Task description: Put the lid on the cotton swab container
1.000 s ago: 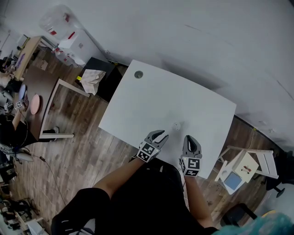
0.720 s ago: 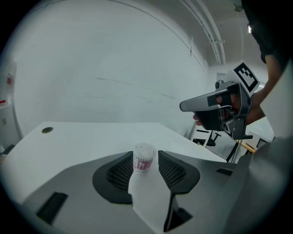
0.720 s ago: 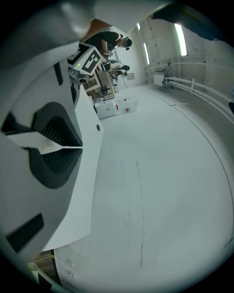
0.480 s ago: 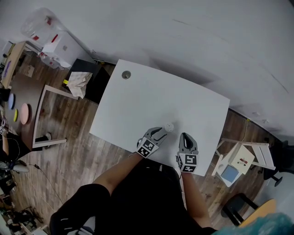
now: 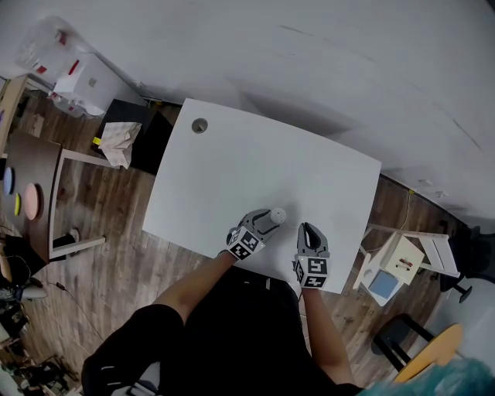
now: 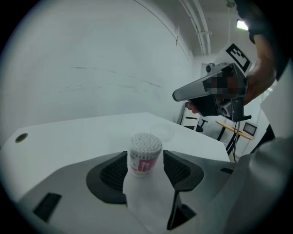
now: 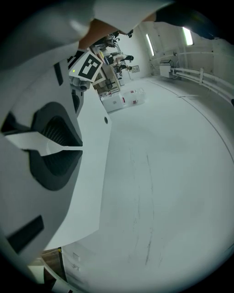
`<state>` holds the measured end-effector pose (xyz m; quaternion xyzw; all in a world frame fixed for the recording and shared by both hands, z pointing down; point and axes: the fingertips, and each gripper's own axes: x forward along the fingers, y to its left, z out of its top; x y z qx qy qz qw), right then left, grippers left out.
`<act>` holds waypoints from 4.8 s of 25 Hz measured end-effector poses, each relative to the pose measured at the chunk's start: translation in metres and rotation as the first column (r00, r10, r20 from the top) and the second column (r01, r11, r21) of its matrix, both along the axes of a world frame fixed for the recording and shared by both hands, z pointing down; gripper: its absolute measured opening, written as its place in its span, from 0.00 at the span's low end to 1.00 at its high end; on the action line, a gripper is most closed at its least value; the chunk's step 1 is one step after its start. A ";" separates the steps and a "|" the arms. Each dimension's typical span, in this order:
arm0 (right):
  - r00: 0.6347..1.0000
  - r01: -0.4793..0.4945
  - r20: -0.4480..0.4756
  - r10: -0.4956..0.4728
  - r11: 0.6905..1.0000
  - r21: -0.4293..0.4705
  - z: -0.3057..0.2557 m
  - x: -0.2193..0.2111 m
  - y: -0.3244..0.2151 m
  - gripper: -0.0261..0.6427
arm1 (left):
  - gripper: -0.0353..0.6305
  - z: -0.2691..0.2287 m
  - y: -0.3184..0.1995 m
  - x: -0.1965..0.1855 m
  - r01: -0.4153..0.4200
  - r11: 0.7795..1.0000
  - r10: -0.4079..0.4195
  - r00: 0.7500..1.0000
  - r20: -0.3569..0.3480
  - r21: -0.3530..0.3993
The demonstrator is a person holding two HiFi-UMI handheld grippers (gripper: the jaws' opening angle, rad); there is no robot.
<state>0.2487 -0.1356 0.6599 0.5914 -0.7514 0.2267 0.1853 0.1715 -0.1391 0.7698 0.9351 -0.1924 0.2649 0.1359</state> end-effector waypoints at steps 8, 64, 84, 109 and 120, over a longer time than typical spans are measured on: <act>0.998 -0.039 0.040 0.042 0.996 -0.078 0.022 0.009 0.002 0.09 | 0.43 0.002 0.000 0.010 -0.079 0.996 0.079 0.997 0.013 0.035; 0.952 0.080 0.303 -0.038 0.989 -0.127 0.035 -0.029 0.003 0.17 | 0.42 0.012 0.010 -0.004 -0.062 0.998 0.062 0.998 0.022 -0.005; 0.932 0.200 0.335 -0.139 0.967 -0.157 0.048 -0.081 -0.008 0.17 | 0.42 0.010 0.011 0.000 -0.045 0.999 0.044 0.999 -0.012 -0.006; 0.954 0.299 0.091 -0.287 0.936 -0.184 0.067 -0.096 -0.005 0.17 | 0.43 0.010 0.012 0.002 -0.011 1.000 0.010 0.999 -0.041 -0.016; 0.939 0.278 0.244 -0.243 0.953 -0.123 0.055 -0.095 -0.006 0.17 | 0.43 0.009 0.016 0.002 -0.015 1.000 0.014 0.999 -0.041 -0.027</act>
